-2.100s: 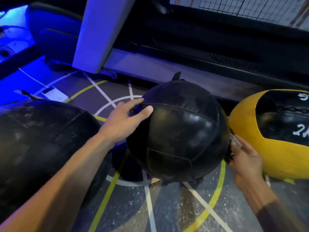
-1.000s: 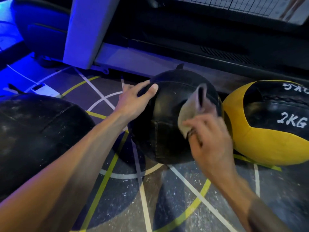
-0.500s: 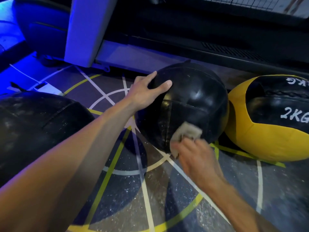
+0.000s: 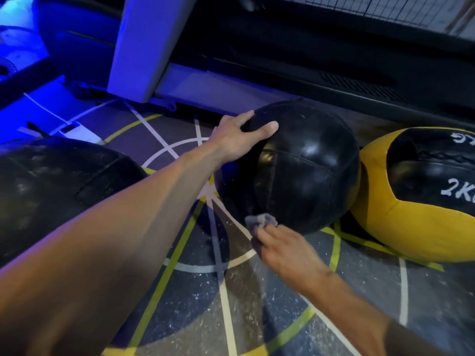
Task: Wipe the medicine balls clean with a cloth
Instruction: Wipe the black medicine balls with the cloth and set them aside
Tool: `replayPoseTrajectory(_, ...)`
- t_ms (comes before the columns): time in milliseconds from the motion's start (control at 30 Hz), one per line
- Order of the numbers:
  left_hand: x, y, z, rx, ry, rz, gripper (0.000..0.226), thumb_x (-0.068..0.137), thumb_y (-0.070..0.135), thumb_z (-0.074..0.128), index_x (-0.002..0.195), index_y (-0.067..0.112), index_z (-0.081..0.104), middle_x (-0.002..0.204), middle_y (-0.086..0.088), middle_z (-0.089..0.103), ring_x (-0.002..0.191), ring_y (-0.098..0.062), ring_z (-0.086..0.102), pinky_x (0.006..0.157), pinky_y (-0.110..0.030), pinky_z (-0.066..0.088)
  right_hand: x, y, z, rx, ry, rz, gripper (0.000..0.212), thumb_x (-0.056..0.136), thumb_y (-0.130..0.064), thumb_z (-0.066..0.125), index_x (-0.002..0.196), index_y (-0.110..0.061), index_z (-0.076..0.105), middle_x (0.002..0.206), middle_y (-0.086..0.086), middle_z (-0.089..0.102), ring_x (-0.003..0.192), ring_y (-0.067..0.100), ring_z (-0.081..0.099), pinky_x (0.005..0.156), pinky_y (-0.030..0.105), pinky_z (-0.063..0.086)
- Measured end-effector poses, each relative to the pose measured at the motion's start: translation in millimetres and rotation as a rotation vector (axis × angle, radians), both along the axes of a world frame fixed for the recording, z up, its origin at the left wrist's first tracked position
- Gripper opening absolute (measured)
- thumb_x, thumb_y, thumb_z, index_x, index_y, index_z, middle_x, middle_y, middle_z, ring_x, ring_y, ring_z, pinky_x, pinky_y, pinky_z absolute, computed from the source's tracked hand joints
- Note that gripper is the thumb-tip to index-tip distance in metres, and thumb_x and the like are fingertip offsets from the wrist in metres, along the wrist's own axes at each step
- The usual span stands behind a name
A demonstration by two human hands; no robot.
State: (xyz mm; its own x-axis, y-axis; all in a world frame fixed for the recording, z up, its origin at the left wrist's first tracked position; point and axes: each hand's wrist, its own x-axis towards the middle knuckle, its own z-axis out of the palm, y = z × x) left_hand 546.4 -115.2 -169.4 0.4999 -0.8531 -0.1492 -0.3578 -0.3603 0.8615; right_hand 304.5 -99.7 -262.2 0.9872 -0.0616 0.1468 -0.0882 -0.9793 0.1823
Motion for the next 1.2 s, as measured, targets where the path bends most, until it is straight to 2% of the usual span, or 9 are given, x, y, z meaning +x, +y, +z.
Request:
replayPoseTrajectory(233, 5, -8, 2, 0.010, -0.010, -0.029, 0.108, 0.053, 0.099, 0.062, 0.146, 0.045, 0.052, 0.156, 0.008, 0.046, 0.142, -0.017, 0.046, 0.118, -0.043, 0.038, 56, -14, 89, 0.104, -0.342, -0.365, 0.033, 0.087, -0.005, 0.062, 0.119, -0.008, 0.070, 0.114, 0.010, 0.062, 0.095, 0.027, 0.059, 0.075, 0.039, 0.052)
replayPoseTrajectory(333, 10, -7, -1, -0.003, 0.010, -0.047, 0.106, 0.054, 0.099, 0.063, 0.145, 0.047, 0.052, 0.156, 0.010, 0.047, 0.142, -0.016, 0.045, 0.119, -0.044, 0.035, 47, 12, 43, 0.188, -0.064, -0.320, 0.017, 0.083, -0.014, 0.072, 0.099, -0.010, 0.074, 0.107, 0.013, 0.067, 0.097, 0.032, 0.064, 0.075, 0.043, 0.056)
replayPoseTrajectory(433, 14, -4, -2, 0.001, 0.008, -0.085, 0.103, 0.061, 0.095, 0.063, 0.149, 0.045, 0.047, 0.160, 0.009, 0.040, 0.147, -0.018, 0.038, 0.121, -0.044, 0.032, 15, 23, -7, 0.077, 0.208, -0.117, 0.039, 0.050, -0.020, 0.095, 0.084, -0.007, 0.079, 0.107, 0.012, 0.072, 0.106, 0.030, 0.053, 0.071, 0.034, 0.052)
replayPoseTrajectory(533, 13, -3, -2, -0.001, -0.005, -0.086, 0.094, 0.070, 0.089, 0.062, 0.151, 0.044, 0.045, 0.164, 0.006, 0.034, 0.150, -0.020, 0.033, 0.122, -0.044, 0.029, 11, 12, 9, 0.058, 0.051, -0.092, 0.018, 0.068, -0.016, 0.084, 0.085, -0.017, 0.077, 0.096, 0.004, 0.069, 0.093, 0.021, 0.050, 0.071, 0.031, 0.035)
replayPoseTrajectory(667, 18, -4, 3, -0.034, 0.047, -0.103, 0.062, 0.094, 0.073, 0.049, 0.144, 0.037, 0.058, 0.152, 0.011, 0.052, 0.143, -0.013, 0.045, 0.117, -0.031, 0.033, 31, -10, 84, 0.190, -0.270, -0.309, 0.023, 0.084, -0.005, 0.067, 0.106, -0.010, 0.072, 0.121, 0.008, 0.062, 0.102, 0.028, 0.063, 0.083, 0.041, 0.057)
replayPoseTrajectory(800, 19, 0, 5, -0.014, 0.153, -0.135, 0.063, 0.101, 0.073, 0.022, 0.130, 0.041, 0.068, 0.155, 0.004, 0.051, 0.144, -0.016, 0.041, 0.124, -0.044, 0.023, 49, -32, 118, 0.249, -0.518, -0.509, 0.031, 0.091, -0.012, 0.052, 0.118, -0.008, 0.067, 0.127, 0.013, 0.055, 0.116, 0.032, 0.053, 0.092, 0.049, 0.054)
replayPoseTrajectory(933, 18, 4, 2, -0.057, 0.157, -0.088, 0.068, 0.100, 0.074, 0.014, 0.122, 0.045, 0.071, 0.156, 0.004, 0.049, 0.146, -0.018, 0.039, 0.125, -0.049, 0.020, 49, -3, 70, 0.056, -0.196, -0.295, 0.044, 0.078, -0.017, 0.069, 0.122, -0.017, 0.068, 0.130, 0.010, 0.058, 0.118, 0.030, 0.049, 0.092, 0.045, 0.044)
replayPoseTrajectory(1033, 16, 10, 1, -0.067, 0.205, -0.091, 0.070, 0.103, 0.070, 0.010, 0.127, 0.041, 0.070, 0.161, 0.001, 0.042, 0.149, -0.020, 0.034, 0.126, -0.049, 0.016, 45, 12, 47, -0.101, 0.189, 0.081, 0.030, 0.064, -0.020, 0.084, 0.093, -0.017, 0.076, 0.110, 0.007, 0.065, 0.103, 0.027, 0.048, 0.085, 0.041, 0.038)
replayPoseTrajectory(1200, 16, 10, 9, -0.056, 0.303, -0.053, 0.077, 0.092, 0.084, 0.014, 0.109, 0.044, 0.077, 0.152, -0.002, 0.053, 0.143, -0.021, 0.043, 0.125, -0.050, 0.019, 77, -41, 120, -0.012, -0.250, -0.346, 0.019, 0.091, -0.013, 0.057, 0.106, -0.016, 0.069, 0.113, 0.010, 0.060, 0.094, 0.025, 0.051, 0.079, 0.040, 0.042)
